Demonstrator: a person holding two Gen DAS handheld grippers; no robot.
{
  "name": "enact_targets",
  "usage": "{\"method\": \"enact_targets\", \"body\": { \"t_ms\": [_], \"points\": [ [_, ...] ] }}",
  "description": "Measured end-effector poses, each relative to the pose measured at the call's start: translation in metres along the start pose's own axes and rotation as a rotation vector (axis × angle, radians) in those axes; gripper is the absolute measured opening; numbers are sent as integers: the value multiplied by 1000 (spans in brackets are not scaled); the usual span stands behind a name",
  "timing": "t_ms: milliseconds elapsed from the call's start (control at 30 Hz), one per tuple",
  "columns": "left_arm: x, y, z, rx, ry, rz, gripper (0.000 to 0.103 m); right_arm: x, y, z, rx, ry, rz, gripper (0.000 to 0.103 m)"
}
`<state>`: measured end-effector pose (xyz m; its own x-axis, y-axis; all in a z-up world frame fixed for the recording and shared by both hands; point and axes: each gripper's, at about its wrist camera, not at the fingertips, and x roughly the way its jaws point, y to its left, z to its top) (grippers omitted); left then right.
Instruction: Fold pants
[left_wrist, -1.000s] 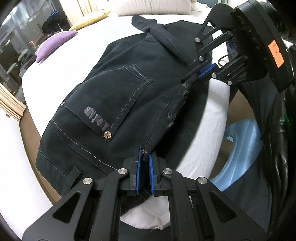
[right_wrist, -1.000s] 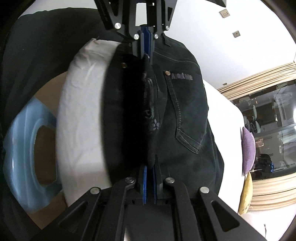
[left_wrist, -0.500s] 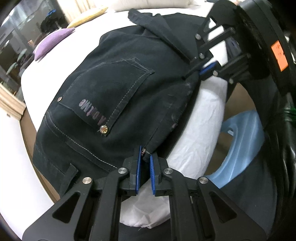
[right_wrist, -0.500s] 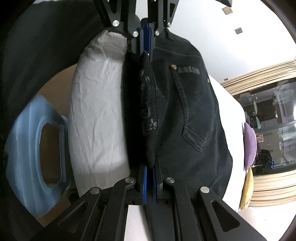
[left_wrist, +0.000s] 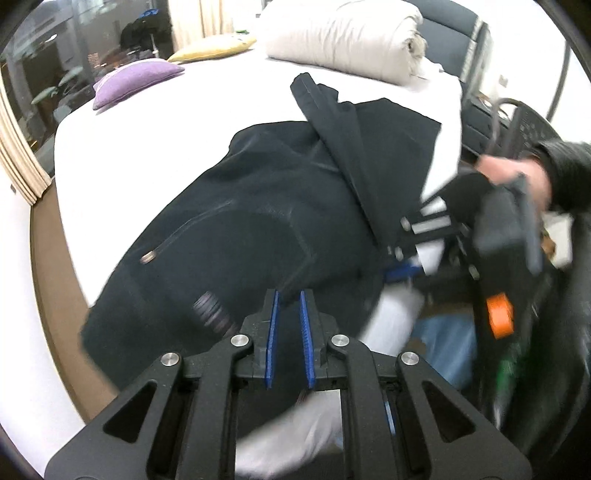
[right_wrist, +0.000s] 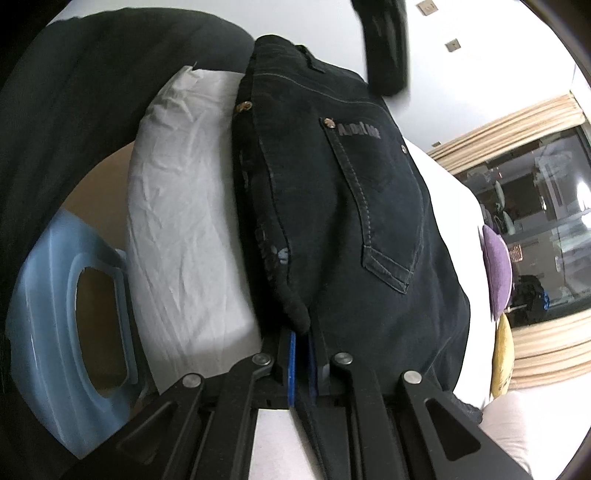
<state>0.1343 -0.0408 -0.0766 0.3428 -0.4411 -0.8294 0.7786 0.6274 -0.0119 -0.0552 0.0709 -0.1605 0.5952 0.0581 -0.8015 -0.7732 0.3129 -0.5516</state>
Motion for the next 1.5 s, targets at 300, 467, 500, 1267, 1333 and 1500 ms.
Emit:
{"method": "enact_targets", "body": {
  "t_ms": [300,467,500,1267,1333,1500],
  "points": [
    [97,16,10,-239,34,-40,11,4,-15,-2,184,-13,25,11],
    [115,22,30,-226,65,-20,11,-7,-36,-9,325,-28,67,68],
    [119,23,34,-238,66,-25,11,-13,-47,-15,385,-51,102,80],
    [126,67,15,-446,22,-159,10,146,-348,-310,2107,-17,232,63],
    [125,69,14,-451,22,-162,10,159,-352,-307,2111,-32,253,63],
    [123,72,15,-453,28,-161,10,169,-384,-312,2043,-80,246,5]
  ]
}}
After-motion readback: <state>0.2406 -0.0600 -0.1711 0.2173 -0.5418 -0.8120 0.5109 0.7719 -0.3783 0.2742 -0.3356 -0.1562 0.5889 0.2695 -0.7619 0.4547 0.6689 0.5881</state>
